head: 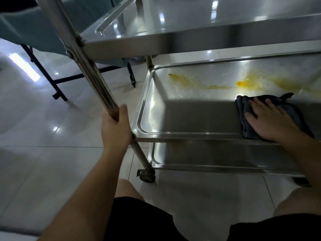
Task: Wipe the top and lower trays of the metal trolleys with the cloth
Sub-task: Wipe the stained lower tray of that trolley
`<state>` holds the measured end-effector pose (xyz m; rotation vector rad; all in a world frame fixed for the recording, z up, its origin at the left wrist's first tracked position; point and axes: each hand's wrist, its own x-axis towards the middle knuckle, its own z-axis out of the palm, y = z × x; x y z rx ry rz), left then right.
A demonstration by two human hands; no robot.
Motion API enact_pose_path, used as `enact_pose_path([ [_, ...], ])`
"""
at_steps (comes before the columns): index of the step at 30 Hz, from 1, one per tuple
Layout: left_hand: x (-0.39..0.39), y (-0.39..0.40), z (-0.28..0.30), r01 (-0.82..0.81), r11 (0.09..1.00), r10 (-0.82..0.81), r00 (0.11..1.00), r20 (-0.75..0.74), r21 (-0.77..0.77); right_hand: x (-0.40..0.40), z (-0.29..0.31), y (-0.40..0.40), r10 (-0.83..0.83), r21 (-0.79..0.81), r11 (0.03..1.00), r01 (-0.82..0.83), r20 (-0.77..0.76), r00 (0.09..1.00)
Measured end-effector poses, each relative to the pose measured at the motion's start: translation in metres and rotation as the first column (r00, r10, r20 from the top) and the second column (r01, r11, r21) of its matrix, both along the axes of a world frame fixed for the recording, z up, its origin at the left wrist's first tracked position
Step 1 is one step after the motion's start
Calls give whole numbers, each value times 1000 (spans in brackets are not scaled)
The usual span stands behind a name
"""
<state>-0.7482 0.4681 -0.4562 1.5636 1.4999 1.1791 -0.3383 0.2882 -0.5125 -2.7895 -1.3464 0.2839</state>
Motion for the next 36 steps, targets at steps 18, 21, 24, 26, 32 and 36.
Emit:
enact_pose_path([
  [18, 171, -104, -39, 612, 783, -489, 717, -497, 112, 7, -10, 0, 30, 44, 999, -30, -10, 999],
  [21, 201, -97, -43, 648, 761, -486, 613, -623, 44, 6, -10, -3, 41, 45, 998, -42, 6, 999],
  [24, 225, -84, -50, 640, 768, -467, 514, -719, -42, 4, -9, -3, 52, 45, 998, -52, 7, 999],
  [26, 243, -77, -53, 622, 778, -470, 478, -742, -92, 5, -8, -4, 57, 44, 997, -57, 4, 998],
  [32, 270, -81, -74, 651, 737, -516, 369, -773, -181, 10, -5, -7, 111, 60, 992, -108, -35, 993],
  [36, 267, -76, -81, 642, 752, -481, 385, -788, -146, 29, -3, -25, 191, 75, 980, -186, -53, 980],
])
